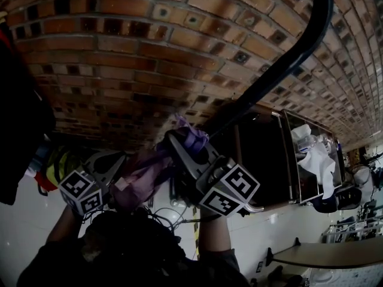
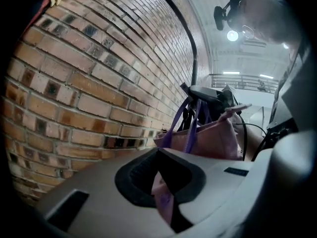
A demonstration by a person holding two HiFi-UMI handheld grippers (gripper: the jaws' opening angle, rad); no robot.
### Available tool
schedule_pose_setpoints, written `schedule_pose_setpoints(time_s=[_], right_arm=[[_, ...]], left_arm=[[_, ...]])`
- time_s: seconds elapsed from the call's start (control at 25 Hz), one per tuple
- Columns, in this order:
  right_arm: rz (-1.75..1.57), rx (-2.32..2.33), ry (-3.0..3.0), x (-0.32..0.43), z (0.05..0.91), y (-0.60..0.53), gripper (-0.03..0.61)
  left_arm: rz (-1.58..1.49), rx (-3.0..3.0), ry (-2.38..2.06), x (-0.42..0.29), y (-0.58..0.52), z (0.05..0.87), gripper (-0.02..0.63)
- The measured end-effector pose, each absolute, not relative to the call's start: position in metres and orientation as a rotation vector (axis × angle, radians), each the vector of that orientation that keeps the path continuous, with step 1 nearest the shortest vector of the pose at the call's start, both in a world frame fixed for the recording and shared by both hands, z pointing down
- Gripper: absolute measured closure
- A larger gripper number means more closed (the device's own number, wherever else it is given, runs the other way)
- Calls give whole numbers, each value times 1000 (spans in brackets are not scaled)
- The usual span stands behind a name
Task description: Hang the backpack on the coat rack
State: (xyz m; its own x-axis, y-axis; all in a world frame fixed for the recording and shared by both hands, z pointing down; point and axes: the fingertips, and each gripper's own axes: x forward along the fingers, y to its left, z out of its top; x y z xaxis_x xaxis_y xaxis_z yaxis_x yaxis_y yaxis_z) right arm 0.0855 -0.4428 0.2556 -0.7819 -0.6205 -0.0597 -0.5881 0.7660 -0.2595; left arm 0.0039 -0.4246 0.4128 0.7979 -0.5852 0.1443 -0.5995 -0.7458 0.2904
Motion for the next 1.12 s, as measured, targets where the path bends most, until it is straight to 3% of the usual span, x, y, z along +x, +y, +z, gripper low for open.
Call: schedule_pose_setpoints(time_s=[1.12], right_arm=[[-472,-1056,2674,124,331,-426,580]], left_arm=[[89,2661,-921,26,-399,419,601]])
